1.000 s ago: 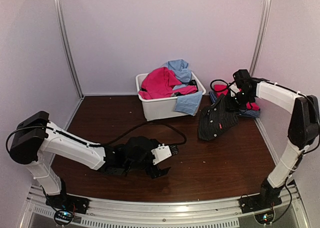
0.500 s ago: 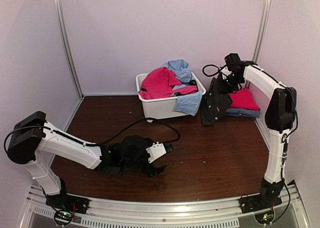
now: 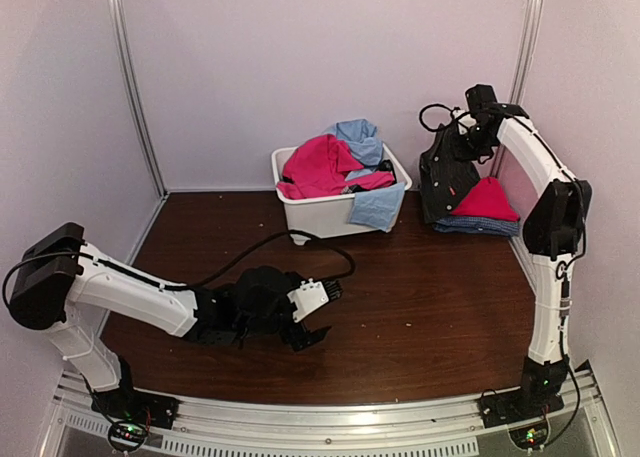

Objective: Fold and stack the mixed laundry pile
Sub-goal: Place the square-folded shirt at the corner of the board.

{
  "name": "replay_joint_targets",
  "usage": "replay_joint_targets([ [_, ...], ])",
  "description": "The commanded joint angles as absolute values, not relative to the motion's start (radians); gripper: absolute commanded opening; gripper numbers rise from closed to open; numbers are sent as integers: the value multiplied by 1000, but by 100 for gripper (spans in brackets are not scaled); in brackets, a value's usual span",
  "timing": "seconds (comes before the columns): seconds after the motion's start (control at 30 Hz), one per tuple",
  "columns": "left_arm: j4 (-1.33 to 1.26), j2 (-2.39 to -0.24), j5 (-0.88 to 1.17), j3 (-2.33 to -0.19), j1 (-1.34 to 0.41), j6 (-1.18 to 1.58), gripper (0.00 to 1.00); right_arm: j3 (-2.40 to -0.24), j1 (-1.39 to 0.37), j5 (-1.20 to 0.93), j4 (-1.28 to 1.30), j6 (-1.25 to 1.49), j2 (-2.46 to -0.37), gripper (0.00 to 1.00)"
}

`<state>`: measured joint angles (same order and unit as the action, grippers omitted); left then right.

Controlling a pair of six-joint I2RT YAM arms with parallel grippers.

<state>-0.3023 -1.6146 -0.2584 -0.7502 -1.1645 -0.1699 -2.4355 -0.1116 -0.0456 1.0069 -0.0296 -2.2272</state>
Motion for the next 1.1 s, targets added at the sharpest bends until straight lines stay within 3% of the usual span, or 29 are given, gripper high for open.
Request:
replay_joint_targets([
  [0.0, -320, -1596, -268, -742, -1156, -172, 98, -2424, -66, -34, 991, -69, -2159, 0],
  [0.7, -223, -1654, -294, -831, -1145, -109, 98, -2364, 63, 233, 670, -331, -2384, 0],
  [0.77, -205, -1656, -300, -841, -1142, -98, 98, -2374, 68, 266, 642, -330, -2425, 9],
  [0.83, -183, -1658, -312, -854, -1140, -87, 98, -2406, 71, 341, 641, -313, -2470, 30],
  [0.97, -155, -1657, -330, -870, -1126, -68, 98, -2436, 83, 420, 644, -275, -2493, 56],
  [1.07, -142, -1654, -333, -878, -1109, -46, 98, -2446, 106, 436, 647, -247, -2465, 70],
])
